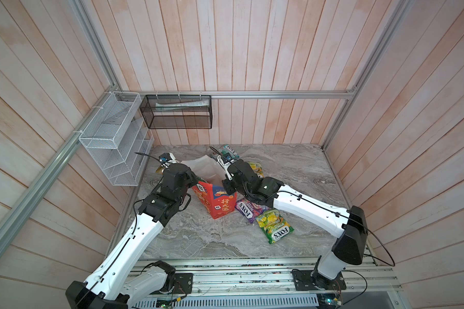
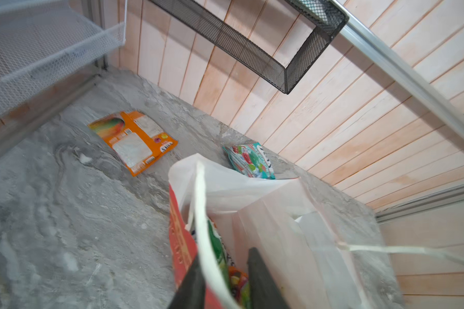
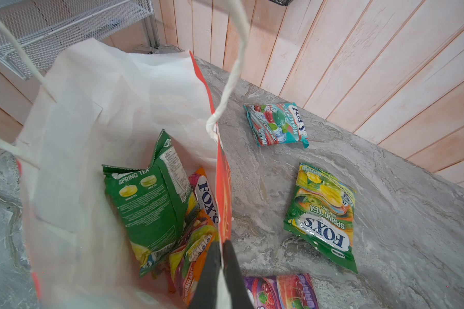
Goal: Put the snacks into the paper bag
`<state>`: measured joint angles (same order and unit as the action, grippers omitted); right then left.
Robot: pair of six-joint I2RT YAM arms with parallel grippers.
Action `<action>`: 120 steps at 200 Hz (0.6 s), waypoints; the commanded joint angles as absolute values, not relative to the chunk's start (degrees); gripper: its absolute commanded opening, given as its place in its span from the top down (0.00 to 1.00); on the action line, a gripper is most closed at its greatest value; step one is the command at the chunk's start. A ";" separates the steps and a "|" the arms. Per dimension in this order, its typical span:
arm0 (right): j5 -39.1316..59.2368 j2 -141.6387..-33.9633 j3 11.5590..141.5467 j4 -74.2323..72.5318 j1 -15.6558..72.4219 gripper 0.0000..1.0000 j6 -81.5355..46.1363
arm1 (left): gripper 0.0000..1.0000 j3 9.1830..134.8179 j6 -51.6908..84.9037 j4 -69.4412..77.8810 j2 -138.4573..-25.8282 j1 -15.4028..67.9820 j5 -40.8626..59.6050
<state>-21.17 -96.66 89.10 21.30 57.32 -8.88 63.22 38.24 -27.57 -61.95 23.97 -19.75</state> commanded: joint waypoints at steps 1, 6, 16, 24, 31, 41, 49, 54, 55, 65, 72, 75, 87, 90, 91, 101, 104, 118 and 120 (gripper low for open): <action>-23.38 -95.37 90.34 20.50 57.75 0.66 -8.44 | 0.91 64.95 35.38 -23.33 -63.32 23.16 -11.11; -24.12 -94.84 90.27 20.52 57.74 0.58 -8.52 | 0.95 65.37 34.72 -23.45 -63.95 23.18 -9.84; -25.59 -93.60 89.37 19.62 57.74 0.47 -8.78 | 1.00 66.32 34.37 -24.93 -64.91 23.20 -8.39; -26.82 -91.99 87.76 18.25 57.66 0.39 -8.79 | 1.00 66.05 34.03 -24.98 -64.87 23.20 -7.17; -27.37 -90.87 86.78 17.39 57.57 0.35 -8.70 | 1.00 65.40 33.54 -24.25 -64.38 23.20 -6.29; -27.42 -89.51 85.92 16.54 57.33 0.31 -8.70 | 1.00 64.71 33.02 -23.36 -63.30 23.20 -5.66; -27.18 -88.64 85.48 16.15 57.07 0.28 -8.79 | 1.00 64.64 32.68 -22.99 -62.60 23.16 -5.16; -26.76 -87.98 85.27 15.95 56.87 0.27 -8.94 | 1.00 64.53 32.41 -22.72 -62.27 23.20 -4.67; -26.65 -87.89 85.22 15.88 56.87 0.27 -9.00 | 1.00 64.48 32.38 -22.65 -62.21 23.20 -4.58; -25.76 -87.21 84.84 15.38 56.54 0.25 -9.29 | 1.00 64.13 31.88 -21.56 -61.76 23.20 -2.76; -25.26 -87.02 84.65 15.00 56.24 0.25 -9.52 | 1.00 63.81 31.58 -20.68 -61.61 23.20 -1.28; -25.11 -87.06 84.64 14.79 56.17 0.25 -9.57 | 1.00 63.71 31.56 -20.46 -61.61 23.20 -0.71; -25.05 -87.80 85.19 15.06 55.86 0.25 -9.50 | 1.00 63.87 31.09 -19.76 -61.81 23.20 1.42; -25.20 -88.12 85.50 15.29 55.82 0.25 -9.49 | 1.00 63.88 30.89 -19.56 -61.87 23.20 2.09; -25.26 -88.23 85.55 15.46 55.77 0.25 -9.54 | 1.00 63.89 30.87 -19.45 -61.87 23.20 2.23; -25.82 -89.25 86.61 16.45 55.46 0.26 -9.83 | 1.00 63.90 30.65 -19.08 -61.83 23.20 3.31; -26.12 -89.72 87.01 16.86 55.19 0.26 -9.93 | 1.00 63.90 30.59 -19.07 -61.80 23.20 3.34; -27.85 -90.72 87.79 17.85 54.75 0.26 -10.48 | 1.00 63.90 30.52 -19.46 -61.61 23.20 2.38; -28.17 -90.79 87.91 17.91 54.64 0.25 -10.60 | 1.00 63.85 30.50 -19.56 -61.61 23.18 2.16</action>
<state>-25.34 -88.18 85.89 15.92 55.64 -9.17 64.12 32.12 -22.61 -62.63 23.35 -0.32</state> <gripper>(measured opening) 0.737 0.049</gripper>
